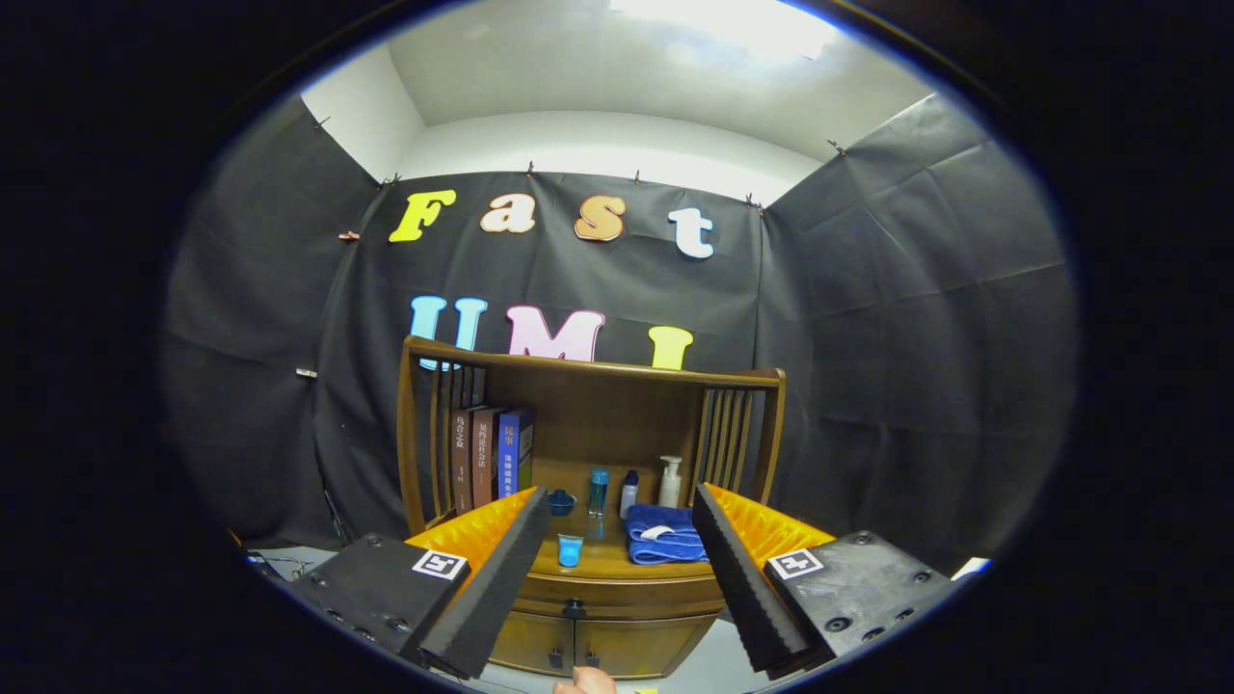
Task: Pull open the drawer, take out the items inside it, and place them on the countertop above the cabinet.
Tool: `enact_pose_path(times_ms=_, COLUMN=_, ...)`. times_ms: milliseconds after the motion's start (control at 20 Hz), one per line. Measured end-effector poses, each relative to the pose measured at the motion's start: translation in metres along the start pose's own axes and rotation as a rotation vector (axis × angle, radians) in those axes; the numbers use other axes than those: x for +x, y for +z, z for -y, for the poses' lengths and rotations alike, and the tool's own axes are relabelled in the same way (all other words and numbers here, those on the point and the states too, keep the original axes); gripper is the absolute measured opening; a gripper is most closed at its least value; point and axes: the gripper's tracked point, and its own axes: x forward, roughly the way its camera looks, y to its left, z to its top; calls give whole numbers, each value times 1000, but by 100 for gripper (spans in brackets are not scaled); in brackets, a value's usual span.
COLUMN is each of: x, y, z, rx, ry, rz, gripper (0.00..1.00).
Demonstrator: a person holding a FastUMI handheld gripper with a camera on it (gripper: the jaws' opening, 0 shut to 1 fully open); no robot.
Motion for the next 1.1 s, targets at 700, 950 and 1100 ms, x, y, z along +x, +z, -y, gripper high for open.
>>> enact_pose_path(times_ms=700, x=-21, y=0, z=10, rx=15, ry=-23, rz=-4, gripper=98)
enact_pose_path(times_ms=950, x=-21, y=-1, z=9, rx=14, ry=-19, rz=-7, gripper=98)
enact_pose_path(times_ms=1100, x=-20, y=-1, z=7, rx=17, ry=-13, rz=-6, gripper=98)
